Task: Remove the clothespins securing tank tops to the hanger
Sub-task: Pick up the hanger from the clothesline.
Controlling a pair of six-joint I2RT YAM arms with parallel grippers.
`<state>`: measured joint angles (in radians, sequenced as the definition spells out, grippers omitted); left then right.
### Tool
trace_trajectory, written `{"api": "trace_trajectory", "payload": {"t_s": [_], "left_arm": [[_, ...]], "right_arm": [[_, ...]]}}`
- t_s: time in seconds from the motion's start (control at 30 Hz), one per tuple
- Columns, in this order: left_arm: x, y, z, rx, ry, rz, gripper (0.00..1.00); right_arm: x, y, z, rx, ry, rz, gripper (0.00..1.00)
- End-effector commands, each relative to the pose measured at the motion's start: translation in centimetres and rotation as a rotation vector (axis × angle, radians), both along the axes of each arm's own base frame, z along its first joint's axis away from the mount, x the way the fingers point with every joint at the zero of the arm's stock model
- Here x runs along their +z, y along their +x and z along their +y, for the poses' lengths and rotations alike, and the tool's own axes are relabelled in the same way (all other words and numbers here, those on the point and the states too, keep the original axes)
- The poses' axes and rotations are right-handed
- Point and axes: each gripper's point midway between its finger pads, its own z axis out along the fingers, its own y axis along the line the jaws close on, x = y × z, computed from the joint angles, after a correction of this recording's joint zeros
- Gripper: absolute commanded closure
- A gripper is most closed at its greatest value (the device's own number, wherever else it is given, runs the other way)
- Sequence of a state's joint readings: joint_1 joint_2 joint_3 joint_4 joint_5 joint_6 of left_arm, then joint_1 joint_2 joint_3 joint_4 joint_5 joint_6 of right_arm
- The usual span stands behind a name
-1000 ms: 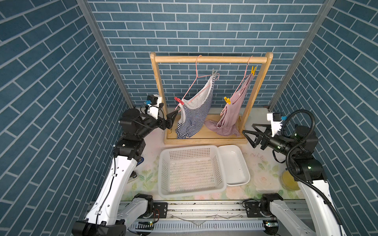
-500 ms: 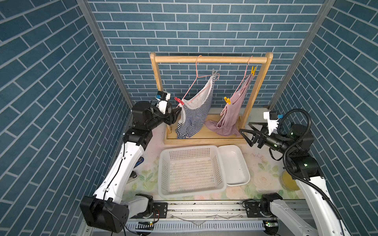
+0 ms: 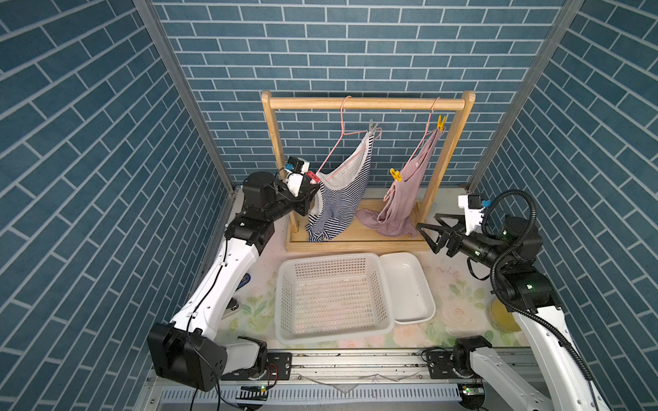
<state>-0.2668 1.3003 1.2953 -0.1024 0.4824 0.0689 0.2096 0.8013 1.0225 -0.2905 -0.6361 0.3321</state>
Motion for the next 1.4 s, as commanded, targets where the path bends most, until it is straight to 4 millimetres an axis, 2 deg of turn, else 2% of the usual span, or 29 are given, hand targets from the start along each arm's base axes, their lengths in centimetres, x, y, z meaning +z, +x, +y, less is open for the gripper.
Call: {"api": "trace_trajectory", "payload": {"t_s": [0.0, 0.23, 0.43, 0.67, 0.83, 1.0, 1.1, 1.27, 1.37], "left_arm": [[1.0, -0.2, 0.1, 0.006, 0.006, -0.034, 0.8], [0.9, 0.1, 0.4, 0.032, 0.023, -0.008, 1.0], [1.1, 0.3, 0.2, 0.031, 0.009, 0.009, 1.0], [3.7, -0.1, 1.1, 0.088, -0.086, -0.082, 1.0], [5.4, 0.2, 1.4, 0.111, -0.159, -0.139, 1.0], [6.6, -0.6, 1.6, 0.106, -0.18, -0.193, 1.0], [6.1, -1.5, 1.5, 0.093, -0.156, -0.177, 1.0], [3.7, -3.3, 2.1, 0.096, -0.115, -0.132, 1.0], [3.0, -4.4, 2.6, 0.109, -0.109, -0.134, 1.0]], "right_arm": [[-1.0, 0.4, 0.0, -0.006, -0.035, 0.005, 0.01], [-1.4, 1.0, 0.1, -0.008, -0.046, 0.015, 0.01], [-1.5, 1.4, 0.1, -0.011, -0.049, 0.016, 0.01], [-1.3, 1.5, 0.1, -0.011, -0.051, 0.014, 0.01], [-2.0, 1.8, 0.1, -0.016, -0.053, 0.028, 0.01], [-2.4, 1.7, -0.1, -0.026, -0.055, 0.04, 0.01], [-2.7, 1.7, -0.2, -0.034, -0.058, 0.046, 0.01], [-3.1, 2.1, -0.1, -0.031, -0.061, 0.056, 0.01], [-3.2, 2.4, 0.2, -0.02, -0.057, 0.06, 0.01]]}}
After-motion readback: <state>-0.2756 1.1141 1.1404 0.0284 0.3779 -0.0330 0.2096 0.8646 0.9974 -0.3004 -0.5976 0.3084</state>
